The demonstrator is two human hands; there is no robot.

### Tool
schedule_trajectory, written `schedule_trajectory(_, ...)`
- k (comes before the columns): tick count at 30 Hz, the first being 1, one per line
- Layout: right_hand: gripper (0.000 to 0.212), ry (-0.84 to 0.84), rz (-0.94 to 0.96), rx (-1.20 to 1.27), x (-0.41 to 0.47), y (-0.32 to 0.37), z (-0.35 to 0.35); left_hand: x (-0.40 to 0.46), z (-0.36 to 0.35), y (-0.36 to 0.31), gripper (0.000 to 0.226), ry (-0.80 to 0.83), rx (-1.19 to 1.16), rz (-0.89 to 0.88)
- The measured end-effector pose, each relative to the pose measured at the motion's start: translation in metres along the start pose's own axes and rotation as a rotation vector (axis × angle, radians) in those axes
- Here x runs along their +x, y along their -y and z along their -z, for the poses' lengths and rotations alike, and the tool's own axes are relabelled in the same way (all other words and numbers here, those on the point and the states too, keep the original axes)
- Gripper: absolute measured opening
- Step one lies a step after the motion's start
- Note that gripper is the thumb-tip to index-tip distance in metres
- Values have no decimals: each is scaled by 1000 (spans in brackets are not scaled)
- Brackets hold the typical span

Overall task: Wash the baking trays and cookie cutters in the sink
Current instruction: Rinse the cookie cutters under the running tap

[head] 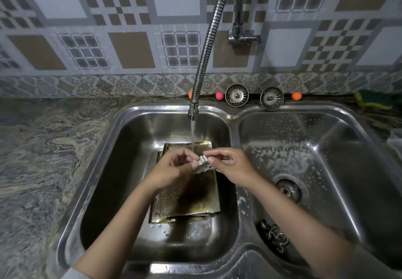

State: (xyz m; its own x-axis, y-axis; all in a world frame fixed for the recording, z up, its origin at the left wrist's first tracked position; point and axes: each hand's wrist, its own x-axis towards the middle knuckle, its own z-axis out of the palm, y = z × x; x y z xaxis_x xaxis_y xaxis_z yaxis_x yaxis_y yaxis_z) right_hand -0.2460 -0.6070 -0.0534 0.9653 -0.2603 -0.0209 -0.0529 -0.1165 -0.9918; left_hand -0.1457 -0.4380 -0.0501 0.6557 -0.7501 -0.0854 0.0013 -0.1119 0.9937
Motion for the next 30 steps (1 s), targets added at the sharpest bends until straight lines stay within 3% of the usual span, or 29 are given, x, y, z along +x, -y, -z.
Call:
schedule_trajectory(4, 22, -155, -22, 88, 21, -4, -10, 13, 1, 2, 17, -242, 3, -21)
schedule_trajectory(13, 13, -325, -70, 109, 42, -7, -24, 22, -15, 12, 24, -469, 12, -69)
schedule_trajectory(23, 20, -320, -99, 190, 43, -8, -33, 27, -18, 18, 17, -587, -61, -34)
schedule_trajectory(30, 19, -257, -140, 222, 48, -7, -43, 25, -1, 23, 26, -595, -99, -58)
